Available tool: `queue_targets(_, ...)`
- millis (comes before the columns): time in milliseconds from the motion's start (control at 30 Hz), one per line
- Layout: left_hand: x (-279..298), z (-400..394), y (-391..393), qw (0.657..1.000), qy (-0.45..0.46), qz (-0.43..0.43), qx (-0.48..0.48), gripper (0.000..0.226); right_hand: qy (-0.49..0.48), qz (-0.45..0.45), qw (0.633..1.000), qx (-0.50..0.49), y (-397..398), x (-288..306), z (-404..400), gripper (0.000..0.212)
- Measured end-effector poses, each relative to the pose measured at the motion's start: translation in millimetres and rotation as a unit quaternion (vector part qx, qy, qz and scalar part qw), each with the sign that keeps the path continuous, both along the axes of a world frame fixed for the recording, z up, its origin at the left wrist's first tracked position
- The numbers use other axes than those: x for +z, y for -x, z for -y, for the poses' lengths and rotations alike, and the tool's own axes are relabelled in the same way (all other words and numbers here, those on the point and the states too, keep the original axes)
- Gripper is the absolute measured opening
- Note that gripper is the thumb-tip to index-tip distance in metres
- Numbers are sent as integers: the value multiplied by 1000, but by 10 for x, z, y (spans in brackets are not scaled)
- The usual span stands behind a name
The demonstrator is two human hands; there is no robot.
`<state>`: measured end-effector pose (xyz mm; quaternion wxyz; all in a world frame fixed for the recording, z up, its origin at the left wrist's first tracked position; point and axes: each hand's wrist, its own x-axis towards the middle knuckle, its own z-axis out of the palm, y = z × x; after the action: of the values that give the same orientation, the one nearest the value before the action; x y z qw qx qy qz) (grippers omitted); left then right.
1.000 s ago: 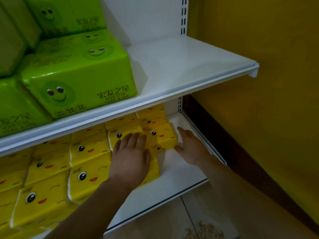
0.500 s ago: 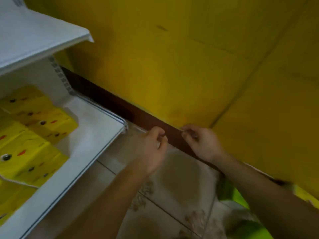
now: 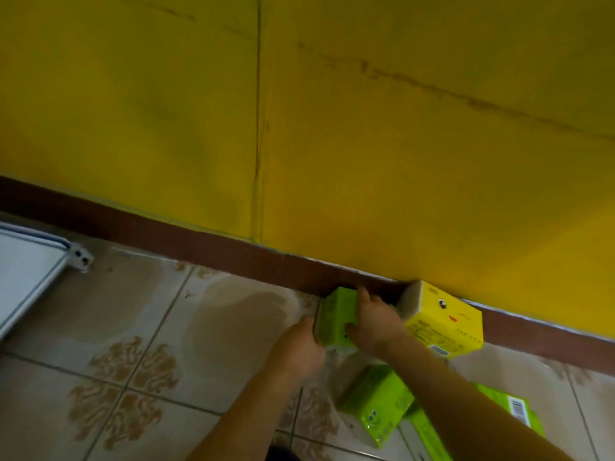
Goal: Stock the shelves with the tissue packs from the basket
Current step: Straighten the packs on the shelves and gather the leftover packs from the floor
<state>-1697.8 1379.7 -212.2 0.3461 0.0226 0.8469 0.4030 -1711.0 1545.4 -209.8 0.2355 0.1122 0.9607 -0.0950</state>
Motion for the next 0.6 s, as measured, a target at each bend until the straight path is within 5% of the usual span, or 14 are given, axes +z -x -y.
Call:
queue_targets(133,-337,-113,70,987,-90,67,112,41,96,-70,987,-108,-125,-341,179,69)
queue_targets(300,-508,7,77,925,-214,87,303,43,330,-141,921,-149,-357,-460,344,26)
queue_targets(400,-547,220,32,919,-197,64,335,51,405,-159,884,-170,-327,-410,355,23)
queue_targets(500,-341,559,51,902,-247,72,346,61,373,-232,881,-178,-204,-188,433,22)
queue_targets(600,30,958,74,895,-301,19,328,58,469,-156,840,-224,-38,248,669,59)
